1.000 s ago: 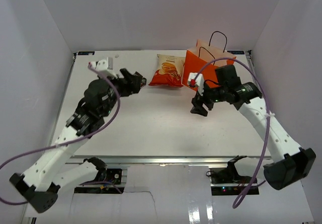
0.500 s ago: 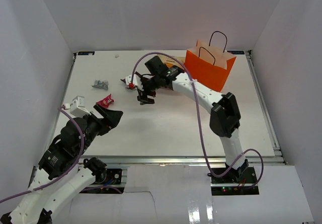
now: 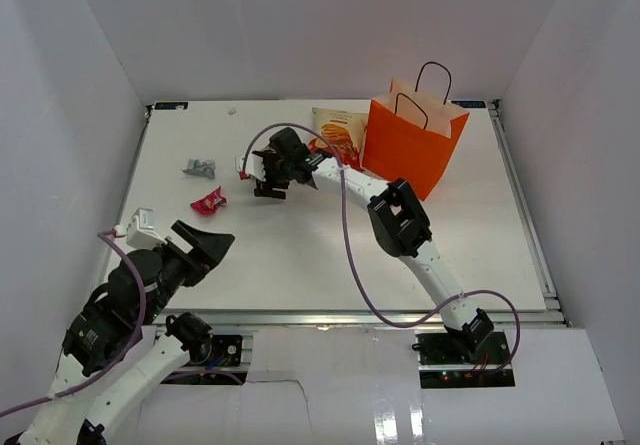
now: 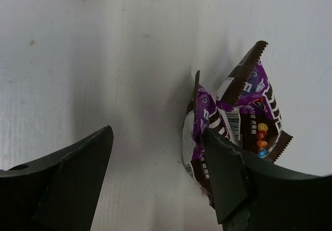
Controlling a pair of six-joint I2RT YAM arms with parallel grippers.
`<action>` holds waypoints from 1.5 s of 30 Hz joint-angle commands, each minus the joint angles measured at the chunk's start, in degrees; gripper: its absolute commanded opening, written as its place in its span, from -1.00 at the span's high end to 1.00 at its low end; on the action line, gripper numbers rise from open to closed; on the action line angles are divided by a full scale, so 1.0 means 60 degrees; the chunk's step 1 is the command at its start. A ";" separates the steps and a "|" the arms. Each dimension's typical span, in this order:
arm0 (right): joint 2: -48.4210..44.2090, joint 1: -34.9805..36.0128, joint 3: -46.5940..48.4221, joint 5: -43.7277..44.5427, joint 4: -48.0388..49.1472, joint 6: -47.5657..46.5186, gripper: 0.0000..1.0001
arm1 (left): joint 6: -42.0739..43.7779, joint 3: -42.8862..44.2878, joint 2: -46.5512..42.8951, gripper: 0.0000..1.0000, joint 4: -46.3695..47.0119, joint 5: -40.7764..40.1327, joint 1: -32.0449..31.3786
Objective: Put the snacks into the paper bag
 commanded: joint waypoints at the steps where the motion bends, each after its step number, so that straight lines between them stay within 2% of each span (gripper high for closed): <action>1: 0.0336 0.0057 0.0408 0.1074 0.1318 0.0549 -0.52 | -0.0278 -0.0012 -0.0037 -0.86 -0.0392 -0.0053 0.0017; 8: 0.0747 0.0057 0.0380 0.1426 0.1728 0.0741 -0.37 | -0.0454 -0.0173 -0.0154 -0.86 -0.0480 0.0166 0.0017; 11: 0.0937 0.0043 0.0423 0.1514 0.1772 0.0770 -0.20 | -0.0614 -0.0187 -0.0154 -0.86 -0.0466 0.0283 0.0017; 14: 0.1113 0.0057 0.0467 0.1616 0.1846 0.0755 0.13 | -0.0688 -0.0217 -0.0110 -0.86 -0.0480 0.0503 0.0017; 15: 0.1128 0.0043 0.0482 0.1646 0.1860 0.0755 0.32 | -0.0732 -0.0217 -0.0096 -0.86 -0.0466 0.0576 0.0017; 17: 0.1012 0.0043 0.0409 0.1588 0.1730 0.0813 0.52 | -0.0761 -0.0275 -0.0081 -0.87 -0.0466 0.0606 0.0017; 20: 0.0355 -0.0001 0.0015 0.0843 0.1436 0.1177 0.66 | -0.0864 -0.0334 -0.0139 -0.87 -0.0451 0.0620 0.0017; 22: -0.0623 -0.0016 -0.0541 -0.0138 0.1450 0.1486 0.83 | -0.0966 -0.0392 -0.0183 -0.87 -0.0451 0.0664 0.0017; 26: -0.2399 -0.0030 -0.1975 -0.1560 0.1450 0.2874 0.84 | -0.1040 -0.0640 -0.0315 -0.87 -0.0393 0.0767 0.0017; 30: -0.4344 -0.0147 -0.2534 -0.2730 0.1275 0.4090 0.85 | -0.1113 -0.0962 -0.0519 -0.87 -0.0334 0.0840 0.0017; 33: -0.5226 -0.0366 -0.2594 -0.3362 0.1026 0.4912 0.85 | -0.1157 -0.1168 -0.0622 -0.88 -0.0290 0.0855 0.0017; 35: -0.6482 -0.0600 -0.2624 -0.3699 0.0764 0.5221 0.85 | -0.1186 -0.1387 -0.0725 -0.88 -0.0173 0.0884 0.0017; 38: -0.7394 -0.0952 -0.2624 -0.3672 0.0441 0.5384 0.85 | -0.1216 -0.1564 -0.0798 -0.88 -0.0041 0.0913 0.0017; 41: -0.8595 -0.1742 -0.2653 -0.2926 0.0294 0.5633 0.85 | -0.1216 -0.1710 -0.0813 -0.88 0.0120 0.0870 0.0017; 44: -0.9636 -0.3059 -0.2916 -0.2412 0.0337 0.6012 0.85 | -0.1099 -0.1857 -0.0784 -0.89 0.0354 0.0811 0.0017; 45: -1.0001 -0.3831 -0.2960 -0.2498 0.0323 0.6145 0.84 | -0.1026 -0.1901 -0.0769 -0.89 0.0427 0.0796 0.0017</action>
